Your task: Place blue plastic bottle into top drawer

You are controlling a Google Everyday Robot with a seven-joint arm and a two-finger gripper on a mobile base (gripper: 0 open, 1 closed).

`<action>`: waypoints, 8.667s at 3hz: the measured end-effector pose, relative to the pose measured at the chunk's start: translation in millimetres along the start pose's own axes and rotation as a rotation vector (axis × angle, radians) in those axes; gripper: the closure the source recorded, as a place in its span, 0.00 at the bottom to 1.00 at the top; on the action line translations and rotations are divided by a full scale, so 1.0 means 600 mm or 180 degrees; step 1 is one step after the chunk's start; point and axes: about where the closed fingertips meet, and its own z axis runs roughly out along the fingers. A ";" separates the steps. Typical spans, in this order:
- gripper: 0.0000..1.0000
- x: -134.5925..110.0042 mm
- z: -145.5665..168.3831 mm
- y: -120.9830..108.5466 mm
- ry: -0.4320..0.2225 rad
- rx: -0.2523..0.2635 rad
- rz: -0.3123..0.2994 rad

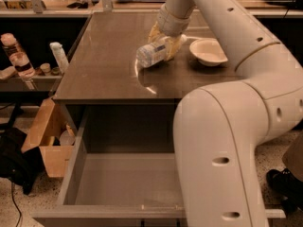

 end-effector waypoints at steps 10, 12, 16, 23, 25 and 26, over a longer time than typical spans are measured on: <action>1.00 -0.114 -0.146 0.248 -0.0429 0.0667 -0.0471; 1.00 -0.152 -0.140 0.339 -0.0509 0.0621 -0.0144; 1.00 -0.204 -0.147 0.427 -0.0502 0.0640 0.0473; 1.00 -0.276 0.004 0.495 -0.0414 0.0241 0.0645; 1.00 -0.258 0.053 0.521 -0.0301 0.0140 0.0885; 1.00 -0.251 0.069 0.537 -0.0283 0.0095 0.0990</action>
Offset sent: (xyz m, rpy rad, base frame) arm -0.0442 -0.0508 0.0730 0.0350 -0.1707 0.0830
